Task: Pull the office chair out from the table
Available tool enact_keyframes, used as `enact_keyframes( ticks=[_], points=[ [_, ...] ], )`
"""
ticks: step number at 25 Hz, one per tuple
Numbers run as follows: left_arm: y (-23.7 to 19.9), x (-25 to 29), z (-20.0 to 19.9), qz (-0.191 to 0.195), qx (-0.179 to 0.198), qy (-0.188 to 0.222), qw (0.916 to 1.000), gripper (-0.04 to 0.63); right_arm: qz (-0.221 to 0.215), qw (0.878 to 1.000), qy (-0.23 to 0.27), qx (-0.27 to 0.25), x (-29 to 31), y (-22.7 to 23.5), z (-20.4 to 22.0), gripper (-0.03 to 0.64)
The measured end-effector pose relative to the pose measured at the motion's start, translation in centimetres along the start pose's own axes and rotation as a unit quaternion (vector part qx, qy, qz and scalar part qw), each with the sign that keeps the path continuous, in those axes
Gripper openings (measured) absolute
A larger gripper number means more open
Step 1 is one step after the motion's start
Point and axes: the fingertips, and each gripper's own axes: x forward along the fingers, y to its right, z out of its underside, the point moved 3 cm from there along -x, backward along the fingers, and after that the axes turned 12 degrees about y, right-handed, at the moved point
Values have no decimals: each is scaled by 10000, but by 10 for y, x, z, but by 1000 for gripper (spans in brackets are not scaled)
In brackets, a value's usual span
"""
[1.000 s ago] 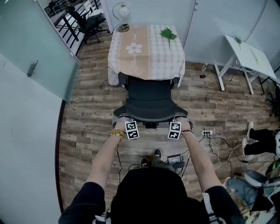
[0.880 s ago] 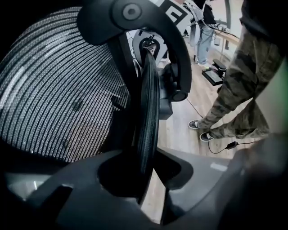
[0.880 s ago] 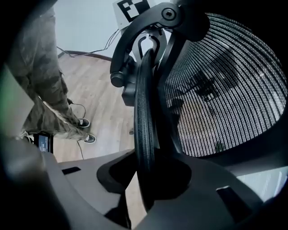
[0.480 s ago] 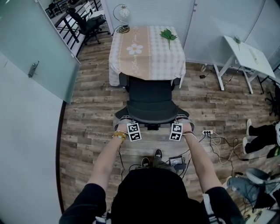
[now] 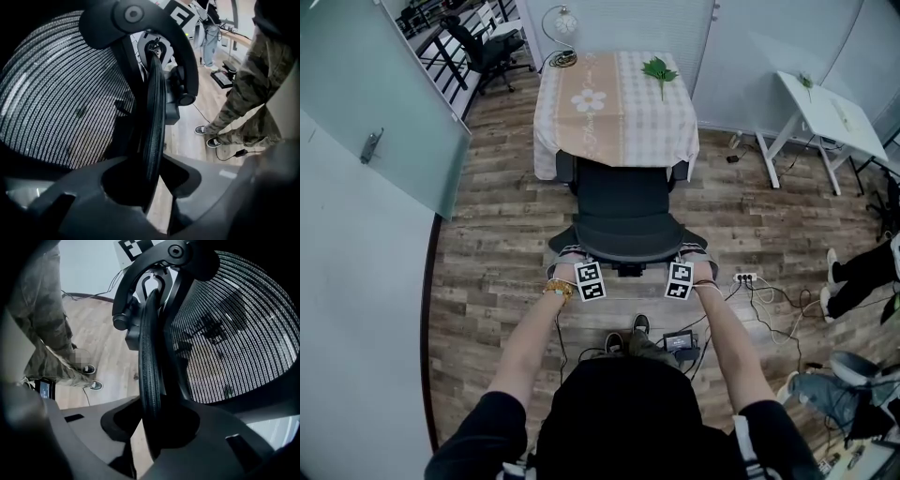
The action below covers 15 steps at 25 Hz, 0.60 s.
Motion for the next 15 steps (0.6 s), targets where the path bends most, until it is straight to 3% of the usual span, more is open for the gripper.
enact_keyframes(
  ticks=[15],
  points=[
    [25, -20, 3, 90, 52, 100, 9999, 118, 25, 9996, -258, 77, -11, -27, -17, 92]
  ],
)
